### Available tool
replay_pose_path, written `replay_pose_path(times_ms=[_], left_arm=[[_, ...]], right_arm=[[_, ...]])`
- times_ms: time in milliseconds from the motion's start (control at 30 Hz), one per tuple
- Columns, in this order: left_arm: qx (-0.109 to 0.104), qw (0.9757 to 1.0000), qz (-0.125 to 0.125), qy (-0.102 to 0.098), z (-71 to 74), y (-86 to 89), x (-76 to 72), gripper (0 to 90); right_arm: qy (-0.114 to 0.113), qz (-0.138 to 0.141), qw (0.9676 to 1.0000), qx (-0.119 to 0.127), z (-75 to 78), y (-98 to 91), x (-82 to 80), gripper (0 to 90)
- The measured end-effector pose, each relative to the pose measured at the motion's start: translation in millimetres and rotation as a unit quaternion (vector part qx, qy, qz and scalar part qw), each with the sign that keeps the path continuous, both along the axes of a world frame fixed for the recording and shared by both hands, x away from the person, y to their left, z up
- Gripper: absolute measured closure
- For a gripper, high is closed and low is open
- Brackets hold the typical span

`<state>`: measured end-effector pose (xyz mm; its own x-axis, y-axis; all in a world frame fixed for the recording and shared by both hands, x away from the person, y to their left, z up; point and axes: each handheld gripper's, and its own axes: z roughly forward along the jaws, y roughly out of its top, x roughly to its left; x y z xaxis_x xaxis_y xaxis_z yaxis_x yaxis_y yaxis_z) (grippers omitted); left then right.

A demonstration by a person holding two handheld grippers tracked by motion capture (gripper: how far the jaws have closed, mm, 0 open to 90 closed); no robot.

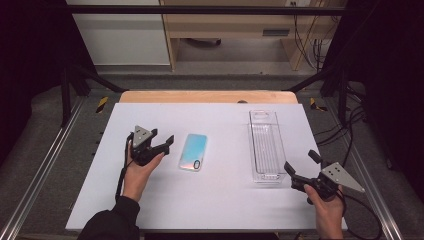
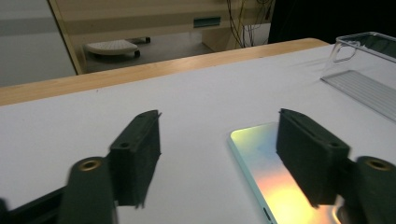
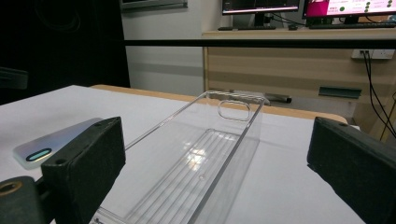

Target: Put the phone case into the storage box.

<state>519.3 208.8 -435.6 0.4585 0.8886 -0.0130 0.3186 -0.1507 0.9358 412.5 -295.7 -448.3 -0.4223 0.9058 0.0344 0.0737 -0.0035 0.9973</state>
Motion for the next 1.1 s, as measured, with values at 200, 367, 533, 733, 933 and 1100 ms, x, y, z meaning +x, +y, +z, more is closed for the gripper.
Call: replay_pose_path(times_ms=[200, 367, 533, 733, 933, 1100], left_arm=[[0.029, 0.9995, -0.007, 0.007, -4.4, -12.2, 15.8, 53.7], [0.029, 0.9989, -0.027, 0.024, -11.6, -20.1, 24.4, 77.4], [0.041, 0.9979, -0.034, 0.037, -16.5, -25.8, 29.0, 89.1], [0.06, 0.9959, -0.034, 0.058, -21.3, -32.9, 37.4, 90.0], [0.085, 0.992, -0.034, 0.087, -31.5, -43.2, 52.2, 90.0], [0.09, 0.9916, -0.03, 0.088, -30.1, -51.2, 64.0, 90.0]], right_arm=[[0.001, -0.001, 1.0, -0.005, -0.3, 0.0, 1.1, 4.6], [0.001, -0.001, 0.9998, -0.018, -0.5, 2.0, 0.4, 4.7], [0.004, 0.001, 0.9997, -0.023, -0.7, 4.4, -0.6, 4.9], [0.004, 0.001, 0.9996, -0.027, -0.9, 3.9, -0.5, 5.1], [0.003, 0.0, 0.9996, -0.027, -0.7, 3.7, -1.4, 5.1], [0.003, -0.001, 0.9997, -0.026, -0.3, 3.3, -2.4, 4.9]])
